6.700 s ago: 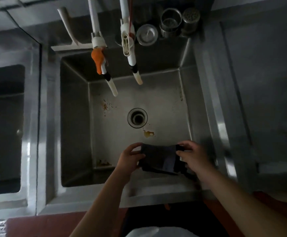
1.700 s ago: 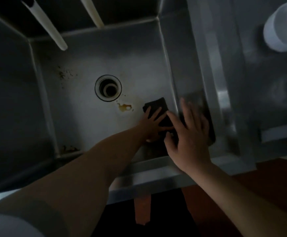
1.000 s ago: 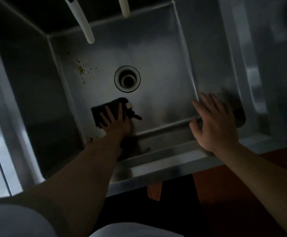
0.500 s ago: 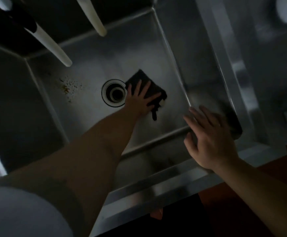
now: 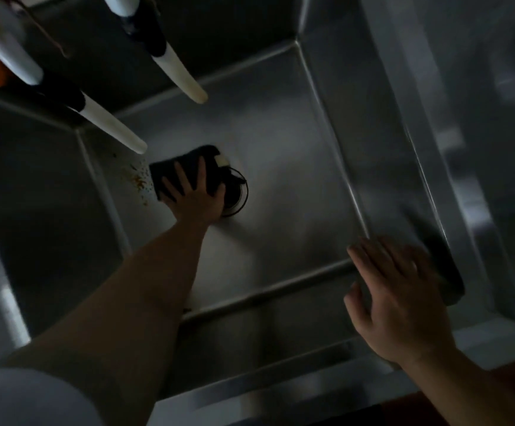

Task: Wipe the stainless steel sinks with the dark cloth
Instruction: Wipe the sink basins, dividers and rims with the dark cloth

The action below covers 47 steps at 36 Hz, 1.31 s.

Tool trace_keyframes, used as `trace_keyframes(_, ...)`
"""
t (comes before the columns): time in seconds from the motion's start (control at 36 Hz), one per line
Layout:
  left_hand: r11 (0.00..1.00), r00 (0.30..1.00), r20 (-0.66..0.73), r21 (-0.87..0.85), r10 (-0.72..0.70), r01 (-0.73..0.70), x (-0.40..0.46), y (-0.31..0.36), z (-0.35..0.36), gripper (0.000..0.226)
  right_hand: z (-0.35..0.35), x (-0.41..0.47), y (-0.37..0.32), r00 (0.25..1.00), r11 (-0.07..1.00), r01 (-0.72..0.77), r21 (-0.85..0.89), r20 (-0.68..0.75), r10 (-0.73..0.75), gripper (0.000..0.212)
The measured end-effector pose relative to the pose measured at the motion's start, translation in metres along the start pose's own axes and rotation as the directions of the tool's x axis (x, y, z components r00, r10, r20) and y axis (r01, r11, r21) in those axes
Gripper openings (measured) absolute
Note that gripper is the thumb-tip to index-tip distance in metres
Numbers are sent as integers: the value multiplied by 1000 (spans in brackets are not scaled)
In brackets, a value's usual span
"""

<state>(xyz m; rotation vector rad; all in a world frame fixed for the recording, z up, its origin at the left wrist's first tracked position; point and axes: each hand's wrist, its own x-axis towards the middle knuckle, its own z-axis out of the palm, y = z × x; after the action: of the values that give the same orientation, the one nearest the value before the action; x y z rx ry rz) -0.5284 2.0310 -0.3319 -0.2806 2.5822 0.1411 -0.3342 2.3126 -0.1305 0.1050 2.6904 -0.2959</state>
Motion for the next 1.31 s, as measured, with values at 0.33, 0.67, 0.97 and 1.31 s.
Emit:
trace_keyframes(0.33,817,904,190,-386,-383,428,25,63,-18,78,7,1,1,993,998,33,55,-113,-26,58)
trace_keyframes(0.67,981,987,139,-188,79,-52,98,164,-70,80,5,-2,3,1000,998,-9,59,3,9,61)
trace_keyframes(0.97,694,735,311,252,602,-675,-47,166,11,79,-1,-4,1,997,995,-59,75,63,54,61)
trace_keyframes(1.31,691,693,591,292,414,-662,-165,-12,36,81,-4,-4,-4,998,996,-68,59,11,68,59)
